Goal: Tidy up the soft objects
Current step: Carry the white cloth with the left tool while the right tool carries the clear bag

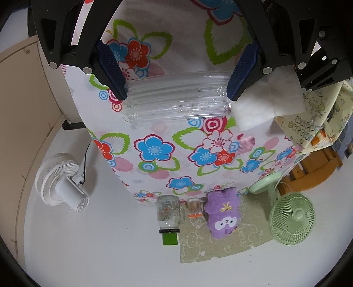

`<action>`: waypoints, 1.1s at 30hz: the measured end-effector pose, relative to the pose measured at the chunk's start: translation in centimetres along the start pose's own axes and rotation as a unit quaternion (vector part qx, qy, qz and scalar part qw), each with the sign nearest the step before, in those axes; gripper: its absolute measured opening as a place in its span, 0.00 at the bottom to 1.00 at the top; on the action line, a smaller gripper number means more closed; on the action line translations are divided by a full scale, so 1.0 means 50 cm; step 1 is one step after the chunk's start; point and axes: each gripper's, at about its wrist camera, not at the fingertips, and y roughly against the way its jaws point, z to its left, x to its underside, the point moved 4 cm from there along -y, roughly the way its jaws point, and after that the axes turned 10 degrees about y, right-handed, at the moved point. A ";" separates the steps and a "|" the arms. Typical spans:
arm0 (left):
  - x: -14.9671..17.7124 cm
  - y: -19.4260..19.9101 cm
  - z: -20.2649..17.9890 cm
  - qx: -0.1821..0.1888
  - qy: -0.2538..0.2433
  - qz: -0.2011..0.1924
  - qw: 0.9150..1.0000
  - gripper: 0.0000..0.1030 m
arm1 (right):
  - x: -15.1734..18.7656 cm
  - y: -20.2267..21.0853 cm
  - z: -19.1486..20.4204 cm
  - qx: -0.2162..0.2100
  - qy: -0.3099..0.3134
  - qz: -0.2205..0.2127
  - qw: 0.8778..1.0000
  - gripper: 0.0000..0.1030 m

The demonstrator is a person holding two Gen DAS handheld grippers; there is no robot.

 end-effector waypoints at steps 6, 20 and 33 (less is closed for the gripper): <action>0.008 0.028 0.006 0.000 0.001 -0.012 1.000 0.22 | 0.004 0.029 0.013 0.008 0.001 -0.010 1.000 0.89; 0.021 0.095 0.021 -0.001 0.006 -0.043 0.999 0.22 | 0.006 0.093 0.042 0.016 0.001 -0.038 0.999 0.89; 0.029 0.143 0.040 -0.012 -0.001 -0.063 0.998 0.23 | 0.010 0.144 0.077 0.021 0.008 -0.057 0.998 0.89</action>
